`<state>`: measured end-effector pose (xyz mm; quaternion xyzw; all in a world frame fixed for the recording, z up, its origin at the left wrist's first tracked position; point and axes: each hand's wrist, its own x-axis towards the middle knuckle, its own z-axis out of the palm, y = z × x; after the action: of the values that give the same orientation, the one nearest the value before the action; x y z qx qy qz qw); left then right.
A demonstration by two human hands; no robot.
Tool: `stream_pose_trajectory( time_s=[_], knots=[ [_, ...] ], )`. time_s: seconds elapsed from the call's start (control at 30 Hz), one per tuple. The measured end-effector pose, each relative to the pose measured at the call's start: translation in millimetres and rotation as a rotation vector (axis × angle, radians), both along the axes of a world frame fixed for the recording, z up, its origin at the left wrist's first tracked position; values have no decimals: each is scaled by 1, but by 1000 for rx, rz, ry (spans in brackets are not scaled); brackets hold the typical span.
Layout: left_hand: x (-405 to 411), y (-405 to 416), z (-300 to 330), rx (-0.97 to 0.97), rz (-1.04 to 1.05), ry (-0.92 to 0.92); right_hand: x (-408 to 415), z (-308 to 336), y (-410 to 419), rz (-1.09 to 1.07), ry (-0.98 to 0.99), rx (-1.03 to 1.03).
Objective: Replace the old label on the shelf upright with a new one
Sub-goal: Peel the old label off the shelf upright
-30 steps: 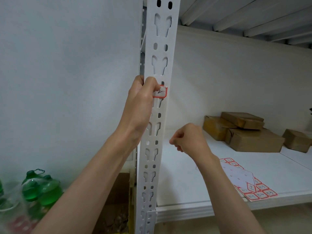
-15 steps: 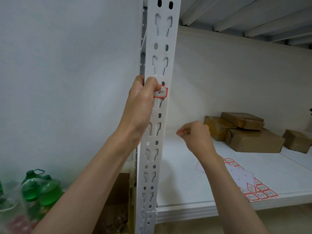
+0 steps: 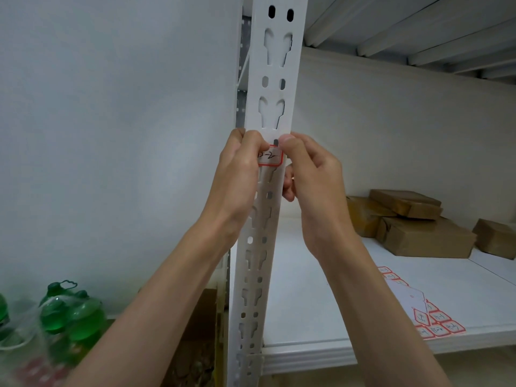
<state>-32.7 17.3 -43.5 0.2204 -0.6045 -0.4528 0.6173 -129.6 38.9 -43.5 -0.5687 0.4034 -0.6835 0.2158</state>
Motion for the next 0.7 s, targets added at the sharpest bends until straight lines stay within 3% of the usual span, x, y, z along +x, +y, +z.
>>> stream_pose_trajectory(
  time_s=[0.27, 0.43, 0.7],
  knots=[
    [-1, -5, 0, 44, -4, 11, 12, 2, -1, 63, 18, 108],
    [-2, -6, 0, 25, -8, 34, 22, -2, -8, 4, 12, 86],
    [-4, -7, -2, 9, 14, 66, 21, -3, -8, 128, -80, 78]
  ],
)
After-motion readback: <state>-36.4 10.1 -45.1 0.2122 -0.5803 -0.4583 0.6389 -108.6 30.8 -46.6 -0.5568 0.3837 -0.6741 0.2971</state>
